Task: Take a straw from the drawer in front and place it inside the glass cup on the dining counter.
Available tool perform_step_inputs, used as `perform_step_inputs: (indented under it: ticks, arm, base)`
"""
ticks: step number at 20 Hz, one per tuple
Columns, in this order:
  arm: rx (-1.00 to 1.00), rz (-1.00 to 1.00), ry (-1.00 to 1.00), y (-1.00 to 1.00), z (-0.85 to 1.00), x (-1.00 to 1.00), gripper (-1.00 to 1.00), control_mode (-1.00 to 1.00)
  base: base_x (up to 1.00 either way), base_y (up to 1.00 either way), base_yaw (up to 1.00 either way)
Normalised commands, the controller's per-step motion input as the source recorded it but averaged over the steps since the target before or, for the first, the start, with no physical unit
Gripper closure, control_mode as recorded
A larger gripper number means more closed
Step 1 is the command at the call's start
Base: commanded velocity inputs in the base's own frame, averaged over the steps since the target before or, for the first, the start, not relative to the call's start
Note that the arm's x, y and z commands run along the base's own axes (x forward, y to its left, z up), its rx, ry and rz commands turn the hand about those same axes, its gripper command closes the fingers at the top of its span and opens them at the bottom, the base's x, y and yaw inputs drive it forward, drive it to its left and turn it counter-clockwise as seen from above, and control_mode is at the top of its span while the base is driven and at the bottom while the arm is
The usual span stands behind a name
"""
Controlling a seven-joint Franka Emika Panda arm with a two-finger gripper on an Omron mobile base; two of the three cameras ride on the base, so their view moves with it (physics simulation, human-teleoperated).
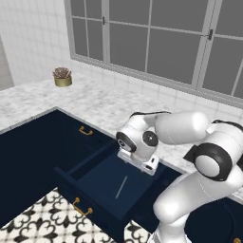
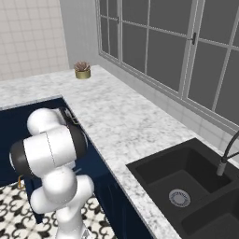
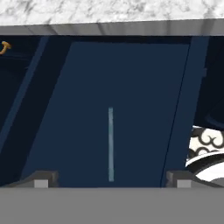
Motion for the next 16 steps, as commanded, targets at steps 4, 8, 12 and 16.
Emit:
perform_step_inputs:
  ticks: [4, 8, 12, 16]
  arm:
    - [-0.33, 0.09, 0.22, 0.64, 0.11, -0.03, -1.00, -1.00]
    - [-0.41, 0.03, 0.39, 0.84, 0.00, 0.01, -1.00, -1.00]
    - [-0.39, 0.02, 0.43, 0.81, 0.00, 0.21, -1.00, -1.00]
    - [-0.27, 0.01, 0.40, 0.23, 0.00, 0.31, -1.00, -1.00]
  base:
    - [0.00, 0.00, 0.00]
    - [0.00, 0.00, 0.00]
    - [0.00, 0.00, 0.00]
    - [0.00, 0.00, 0.00]
